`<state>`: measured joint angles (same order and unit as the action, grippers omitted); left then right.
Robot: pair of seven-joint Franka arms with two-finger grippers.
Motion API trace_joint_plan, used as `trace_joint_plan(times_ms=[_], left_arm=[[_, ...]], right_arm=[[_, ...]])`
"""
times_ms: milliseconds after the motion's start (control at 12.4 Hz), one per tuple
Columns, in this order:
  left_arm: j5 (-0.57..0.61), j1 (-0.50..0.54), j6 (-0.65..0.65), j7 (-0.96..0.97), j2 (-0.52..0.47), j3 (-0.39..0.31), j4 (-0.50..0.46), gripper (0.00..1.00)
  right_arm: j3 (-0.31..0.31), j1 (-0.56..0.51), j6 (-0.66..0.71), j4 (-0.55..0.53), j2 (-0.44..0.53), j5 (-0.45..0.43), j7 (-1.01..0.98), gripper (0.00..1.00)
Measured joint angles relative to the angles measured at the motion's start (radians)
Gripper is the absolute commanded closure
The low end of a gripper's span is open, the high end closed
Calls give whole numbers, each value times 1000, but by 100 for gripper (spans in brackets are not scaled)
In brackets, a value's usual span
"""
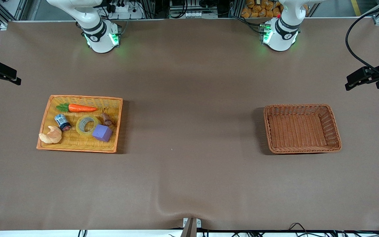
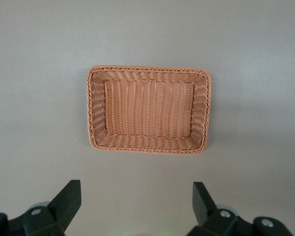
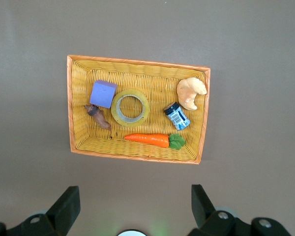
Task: Transfer tape with both arms
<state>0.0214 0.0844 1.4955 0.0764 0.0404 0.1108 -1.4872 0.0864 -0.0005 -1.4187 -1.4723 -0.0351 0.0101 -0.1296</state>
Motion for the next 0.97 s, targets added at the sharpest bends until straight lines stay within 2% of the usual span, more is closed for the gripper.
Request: trace_joint_plan(times_ms=[405, 566, 971], left_arm=[[3, 1, -1, 0, 0, -1, 0, 0], [10, 1, -2, 0, 0, -1, 0, 0], [11, 1, -2, 0, 3, -1, 0, 0]], right_arm=[[-10, 0, -43, -1, 3, 0, 1, 0], [-14, 0, -85, -32, 0, 1, -10, 0], [-13, -1, -421, -316, -53, 1, -126, 0]])
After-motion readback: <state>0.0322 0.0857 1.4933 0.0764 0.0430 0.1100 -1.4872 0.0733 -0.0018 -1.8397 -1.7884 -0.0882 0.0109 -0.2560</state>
